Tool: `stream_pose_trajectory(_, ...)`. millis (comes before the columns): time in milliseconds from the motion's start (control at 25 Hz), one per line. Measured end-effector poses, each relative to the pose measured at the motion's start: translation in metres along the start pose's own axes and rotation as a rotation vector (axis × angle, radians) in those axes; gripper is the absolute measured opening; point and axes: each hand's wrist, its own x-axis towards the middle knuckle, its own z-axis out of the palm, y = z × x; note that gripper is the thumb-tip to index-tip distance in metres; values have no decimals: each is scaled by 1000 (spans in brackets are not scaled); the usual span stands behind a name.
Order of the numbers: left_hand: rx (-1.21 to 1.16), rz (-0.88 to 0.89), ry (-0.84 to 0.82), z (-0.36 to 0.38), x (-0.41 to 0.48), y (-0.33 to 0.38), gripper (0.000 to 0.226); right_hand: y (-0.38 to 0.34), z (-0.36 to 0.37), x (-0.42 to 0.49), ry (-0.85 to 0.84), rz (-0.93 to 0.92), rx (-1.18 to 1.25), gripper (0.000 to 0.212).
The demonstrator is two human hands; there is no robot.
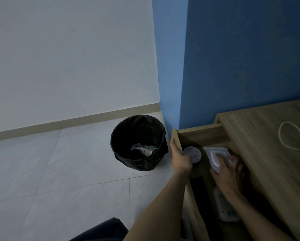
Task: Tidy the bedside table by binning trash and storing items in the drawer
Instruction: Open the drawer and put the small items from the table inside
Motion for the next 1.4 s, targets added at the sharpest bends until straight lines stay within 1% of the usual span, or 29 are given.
stream_pose_trajectory(80,5,8,4,0,0,0,85,-2,6,5,-71,11,-21,62)
stream_pose_trajectory(200,-5,24,4,0,-1,0,86,-6,15,10,-190,72,75,61)
stream_pose_trajectory(360,-11,47,-14,-1,-3,1,84,-8,29,17,-369,27,-35,74)
stream_pose_trajectory(480,-11,41,-10,-1,-5,4,83,-11,30,22,-427,29,-33,74)
stream_pose_trajectory(560,-7,35,-11,-1,-6,4,82,-16,27,22,-416,32,-2,75)
stream_pose_trajectory(680,-5,50,-11,2,-3,3,82,-24,2,5,-340,-40,86,73)
stream_pose_trajectory(760,-20,75,2,9,0,1,76,-27,-28,-19,-286,-141,209,59)
stream_pose_trajectory(840,-10,76,25,17,5,-3,66,-24,-59,-48,-196,-251,300,44)
stream_pose_trajectory(920,17,74,43,25,15,-11,61,-18,-90,-75,-84,-332,334,34)
stream_pose_trajectory(960,20,79,21,35,19,-13,60,-6,-105,-86,-21,-333,339,32)
stream_pose_trajectory(1040,49,106,-22,55,23,-14,59,21,-132,-101,86,-288,358,29)
stream_pose_trajectory(1160,88,136,-22,74,24,-14,57,73,-162,-112,266,-173,330,29)
stream_pose_trajectory(1320,104,137,-17,84,31,-16,56,147,-187,-116,387,169,188,33)
stream_pose_trajectory(1400,109,125,-12,84,33,-17,57,174,-195,-117,378,240,122,40)
